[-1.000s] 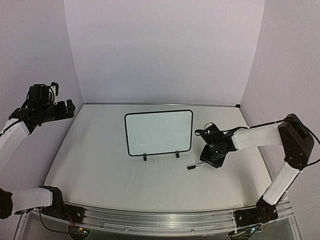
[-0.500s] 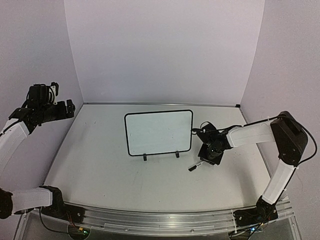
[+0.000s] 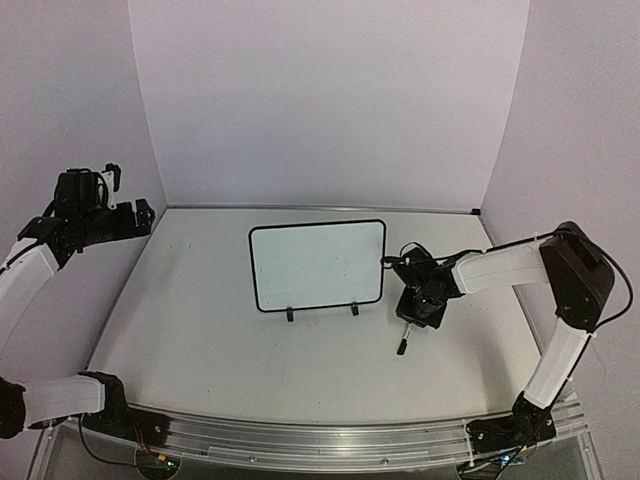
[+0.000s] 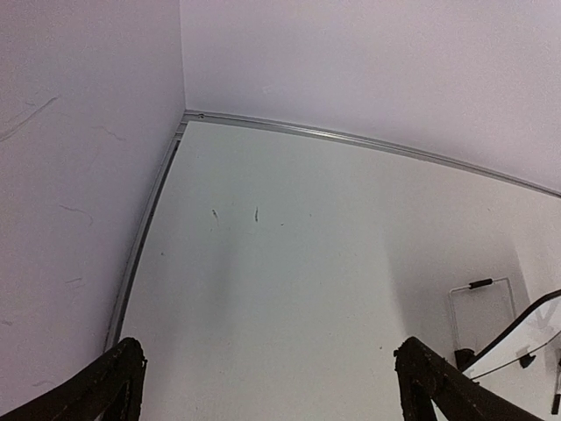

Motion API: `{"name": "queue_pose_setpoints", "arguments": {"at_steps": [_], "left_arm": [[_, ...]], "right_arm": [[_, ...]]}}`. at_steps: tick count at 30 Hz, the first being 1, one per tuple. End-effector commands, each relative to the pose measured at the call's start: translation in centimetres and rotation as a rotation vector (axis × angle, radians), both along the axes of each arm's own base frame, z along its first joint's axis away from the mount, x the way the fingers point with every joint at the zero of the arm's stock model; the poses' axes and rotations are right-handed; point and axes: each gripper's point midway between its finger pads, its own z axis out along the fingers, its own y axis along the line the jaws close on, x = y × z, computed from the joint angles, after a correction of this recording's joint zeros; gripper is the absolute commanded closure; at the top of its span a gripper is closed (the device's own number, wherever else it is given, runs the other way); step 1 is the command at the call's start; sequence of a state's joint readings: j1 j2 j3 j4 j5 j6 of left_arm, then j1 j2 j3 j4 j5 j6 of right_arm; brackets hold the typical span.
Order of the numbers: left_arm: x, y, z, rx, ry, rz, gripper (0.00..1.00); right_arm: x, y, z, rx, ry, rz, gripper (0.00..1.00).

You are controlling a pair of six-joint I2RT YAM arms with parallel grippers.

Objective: Write a sentence on the whiteboard
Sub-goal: Pick up the whiteboard marker from the corner of the board.

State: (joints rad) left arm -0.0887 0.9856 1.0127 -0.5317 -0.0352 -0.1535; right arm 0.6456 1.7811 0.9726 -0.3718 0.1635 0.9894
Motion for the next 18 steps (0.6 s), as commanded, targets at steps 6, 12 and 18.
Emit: {"name": "queue_pose_setpoints", "arguments": {"at_steps": [6, 12, 18], "left_arm": [[-0.5, -5.8, 4.6, -0.212, -0.122, -0.215, 0.04], [-2.7, -13.9, 8.0, -0.283, -0.171, -0.381, 0.07], [-5.0, -23.0, 8.3, -0.325, -0.149, -0.551, 0.09]], "right_arm": [[1.0, -0.2, 8.7, 0.118, -0.22, -0.012, 1.0], [0.5, 0.5, 16.9, 0.309, -0.436, 0.028, 1.0], [0.1, 2.3, 25.1, 0.533, -0.674, 0.06, 1.0]]}}
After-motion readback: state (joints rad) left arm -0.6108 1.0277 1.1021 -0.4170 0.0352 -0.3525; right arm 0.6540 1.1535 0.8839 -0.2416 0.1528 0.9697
